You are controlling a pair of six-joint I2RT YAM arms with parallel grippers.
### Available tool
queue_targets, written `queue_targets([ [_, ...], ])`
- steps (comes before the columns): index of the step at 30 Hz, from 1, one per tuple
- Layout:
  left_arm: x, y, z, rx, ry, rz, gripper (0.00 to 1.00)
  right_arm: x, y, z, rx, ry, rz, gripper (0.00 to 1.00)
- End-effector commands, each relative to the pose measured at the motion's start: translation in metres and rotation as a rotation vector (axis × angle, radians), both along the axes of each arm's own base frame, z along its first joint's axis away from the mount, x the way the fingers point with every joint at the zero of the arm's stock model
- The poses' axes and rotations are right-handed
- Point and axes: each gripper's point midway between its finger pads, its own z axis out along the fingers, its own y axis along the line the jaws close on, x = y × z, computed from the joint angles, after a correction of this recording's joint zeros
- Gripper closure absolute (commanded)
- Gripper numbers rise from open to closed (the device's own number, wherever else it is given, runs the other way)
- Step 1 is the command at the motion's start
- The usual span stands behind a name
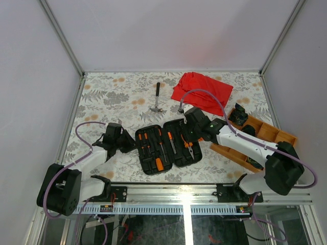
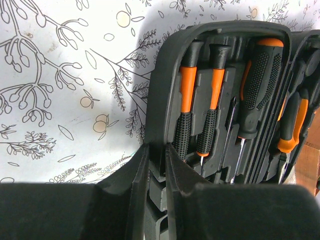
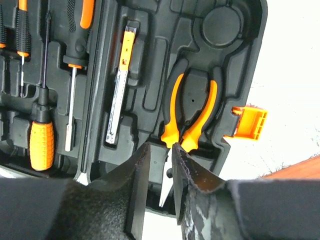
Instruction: Sort the tools into containers
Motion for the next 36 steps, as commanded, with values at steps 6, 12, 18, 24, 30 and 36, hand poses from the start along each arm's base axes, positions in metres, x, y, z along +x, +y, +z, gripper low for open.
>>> queue_targets([
  [6,-0.002,0.003,-0.007,0.017,0.014,-0.002,0.87,-0.02,-0.018,-0.024,-0.091,0.101,-0.04,0.79],
  [12,-0.003,0.003,-0.007,0.018,0.016,-0.006,0.87,-0.023,-0.014,-0.035,-0.097,0.144,-0.025,0.79],
  [18,-0.002,0.003,-0.006,0.017,0.013,-0.004,0.87,-0.025,-0.017,-0.047,-0.133,0.174,-0.026,0.79],
  [24,-0.002,0.003,-0.007,0.018,0.017,-0.009,0.87,-0.027,-0.022,-0.058,-0.18,0.202,-0.03,0.81],
  [30,-0.001,0.002,-0.006,0.016,0.013,-0.013,0.87,-0.034,-0.025,-0.073,-0.224,0.264,-0.012,0.9],
  [36,-0.001,-0.003,-0.005,0.012,0.006,-0.037,0.89,-0.055,-0.033,-0.109,-0.299,0.394,0.021,0.99],
])
